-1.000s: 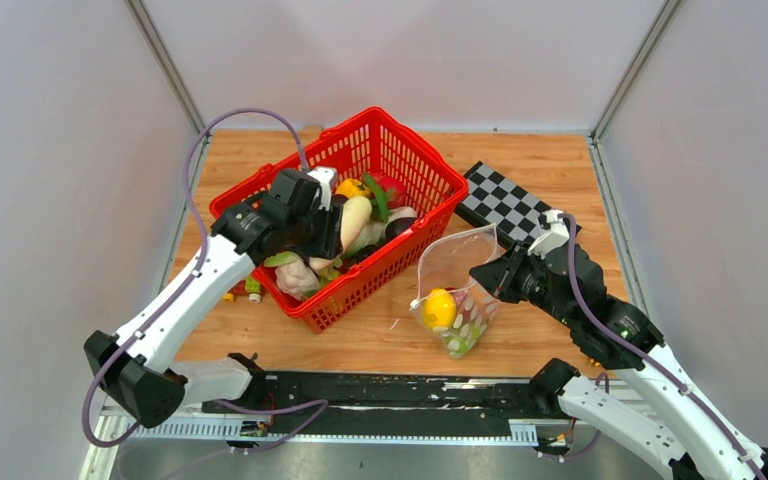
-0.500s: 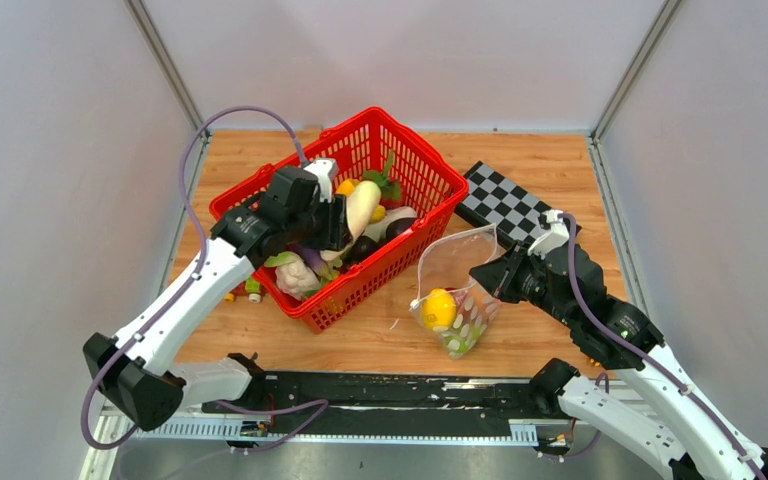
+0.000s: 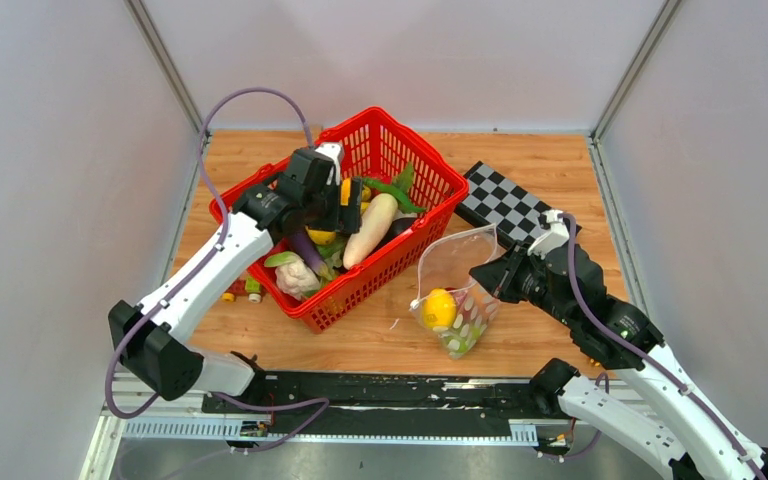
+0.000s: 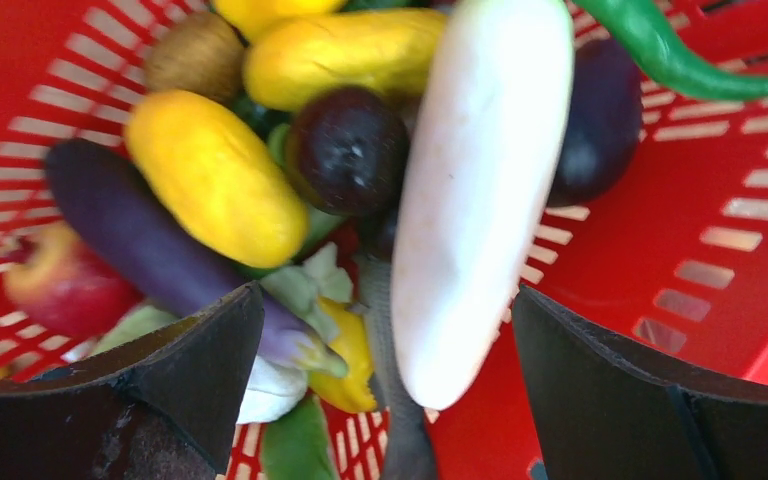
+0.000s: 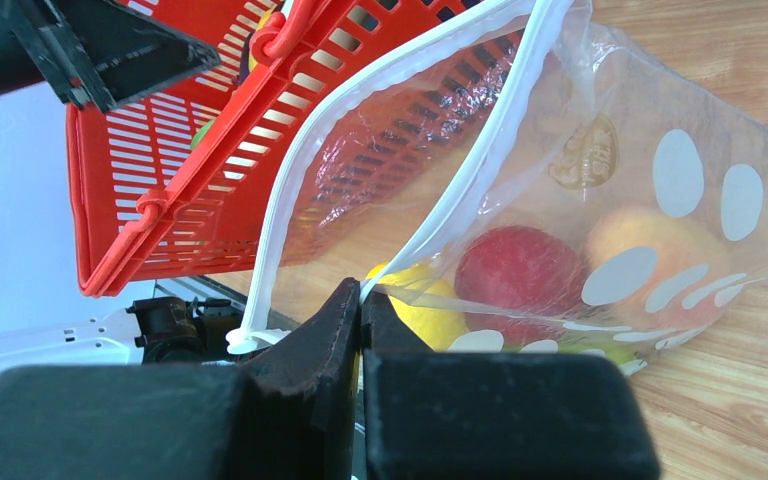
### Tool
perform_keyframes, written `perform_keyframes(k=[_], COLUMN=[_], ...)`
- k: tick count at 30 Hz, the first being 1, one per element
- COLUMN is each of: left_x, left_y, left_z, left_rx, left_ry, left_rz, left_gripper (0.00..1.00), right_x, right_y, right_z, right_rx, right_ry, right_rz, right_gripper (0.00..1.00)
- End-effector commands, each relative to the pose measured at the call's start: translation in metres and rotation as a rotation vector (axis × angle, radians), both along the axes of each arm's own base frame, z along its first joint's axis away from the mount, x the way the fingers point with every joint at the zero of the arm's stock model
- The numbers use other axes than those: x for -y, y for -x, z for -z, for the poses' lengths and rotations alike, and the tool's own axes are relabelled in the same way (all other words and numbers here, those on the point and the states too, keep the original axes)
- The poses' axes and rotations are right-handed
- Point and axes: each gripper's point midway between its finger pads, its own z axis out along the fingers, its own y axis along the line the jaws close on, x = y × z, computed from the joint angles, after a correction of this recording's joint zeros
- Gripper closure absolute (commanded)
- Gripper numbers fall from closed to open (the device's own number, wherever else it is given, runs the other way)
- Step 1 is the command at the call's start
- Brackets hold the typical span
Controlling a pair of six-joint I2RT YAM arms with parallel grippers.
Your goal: Place the food in the zip-top bag and seal the zipper
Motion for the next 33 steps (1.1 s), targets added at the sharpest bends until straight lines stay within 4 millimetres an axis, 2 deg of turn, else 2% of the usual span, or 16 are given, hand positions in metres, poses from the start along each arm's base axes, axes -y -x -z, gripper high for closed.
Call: perform_keyframes(k=[1, 5, 11, 15, 20, 24, 33], left_x=[-0.044, -0.077, -0.100, -0.088, -0.066, -0.061, -0.055], left_y=[-0.014, -0.009, 0.001, -0.013, -0.049, -0.066, -0.067], left_z=[-0.013, 0.007, 0.037, 0.046, 0.036, 0.028, 0.090], left_rx=[0.046, -0.002, -0.059, -0.041, 0.047, 0.100, -0.064], left_ry=[-0.135, -0.188, -0.170, -0.112, -0.114, -0.160, -0.235], left_rz=[-0.152, -0.314, -0.430, -0.369, -0.192, -0.120, 0.009], left_gripper=[0.00, 0.00, 0.00, 0.00, 0.00, 0.00, 0.00], right_x=[-0.003, 0.000, -0.001, -0.004, -0.006, -0.004, -0.005], right_y=[-0.003, -0.002, -0.002, -0.003, -0.002, -0.001, 0.000], right_z=[-0.019, -0.020, -0.018, -0.017, -0.018, -0.018, -0.017], right_rx=[0.056, 0.063, 0.057, 0.056, 0.056, 0.056, 0.052], right_ry=[-0.032, -0.031, -0.029, -0.031, -0.036, -0.039, -0.050], right_rz=[-0.011, 0.003, -0.004, -0.015, -0.025, -0.019, -0.020], right_gripper=[0.97, 0.97, 0.97, 0.97, 0.98, 0.98, 0.97])
